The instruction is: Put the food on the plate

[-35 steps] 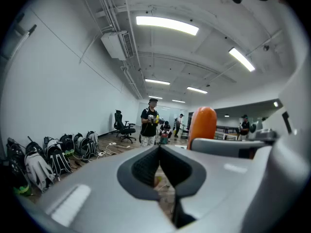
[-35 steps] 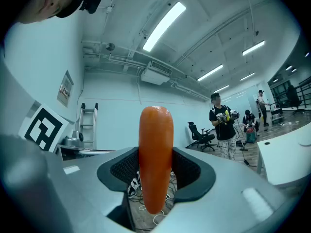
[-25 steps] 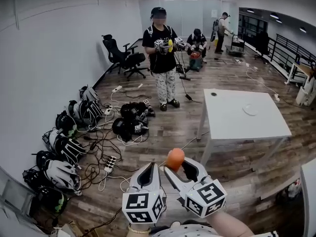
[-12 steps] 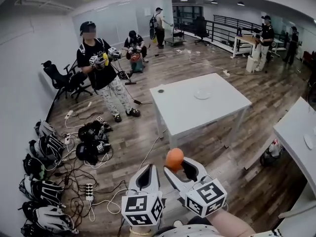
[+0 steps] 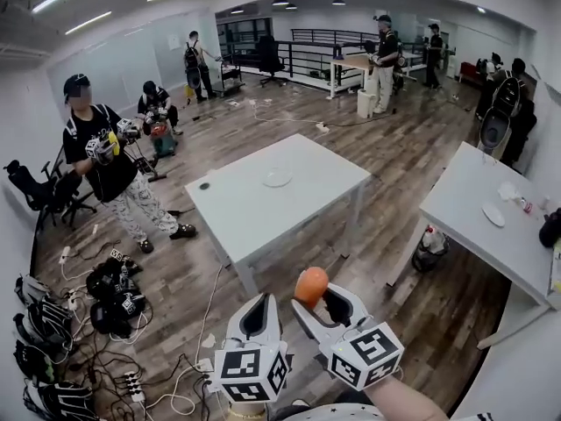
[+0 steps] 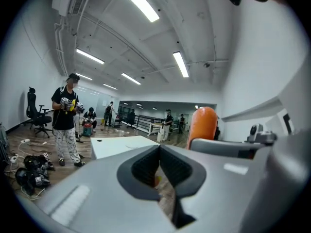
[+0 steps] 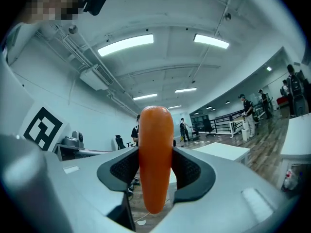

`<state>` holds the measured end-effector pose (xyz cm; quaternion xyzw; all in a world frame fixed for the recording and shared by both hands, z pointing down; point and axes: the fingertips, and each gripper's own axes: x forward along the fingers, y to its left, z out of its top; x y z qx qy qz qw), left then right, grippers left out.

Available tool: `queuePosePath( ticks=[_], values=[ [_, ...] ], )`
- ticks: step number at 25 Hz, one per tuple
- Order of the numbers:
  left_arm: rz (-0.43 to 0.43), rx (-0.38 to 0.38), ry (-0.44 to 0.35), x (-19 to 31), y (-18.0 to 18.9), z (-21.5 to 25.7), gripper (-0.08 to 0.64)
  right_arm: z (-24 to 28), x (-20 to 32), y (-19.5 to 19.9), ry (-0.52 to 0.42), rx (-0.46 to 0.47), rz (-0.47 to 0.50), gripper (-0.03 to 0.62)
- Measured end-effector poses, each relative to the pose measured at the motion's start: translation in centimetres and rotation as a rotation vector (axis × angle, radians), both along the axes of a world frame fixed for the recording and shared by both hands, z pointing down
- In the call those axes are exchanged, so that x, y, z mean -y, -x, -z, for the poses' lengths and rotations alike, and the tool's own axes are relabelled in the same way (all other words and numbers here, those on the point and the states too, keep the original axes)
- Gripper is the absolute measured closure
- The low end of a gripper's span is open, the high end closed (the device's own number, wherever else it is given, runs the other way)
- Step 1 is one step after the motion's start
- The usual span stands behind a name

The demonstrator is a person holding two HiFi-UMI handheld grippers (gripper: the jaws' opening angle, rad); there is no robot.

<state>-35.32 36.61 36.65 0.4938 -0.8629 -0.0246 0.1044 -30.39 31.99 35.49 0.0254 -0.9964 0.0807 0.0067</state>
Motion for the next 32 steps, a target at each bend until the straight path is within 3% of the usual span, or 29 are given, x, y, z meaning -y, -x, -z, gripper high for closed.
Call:
queuePosePath(
  ticks=[11,32],
  values=[
    [-0.184,0.001,0.008,15.4,-8.7,0.2,0.552,0.0,13.6,-9.3,-0.012,-0.024,-0.163,0.382],
    [-0.372,0.012,-0.017,42.6,-24.2,-1.0,0.552,-1.1,39.9,-26.0,-0.045,-0.024,-0.369,0.382]
  ],
)
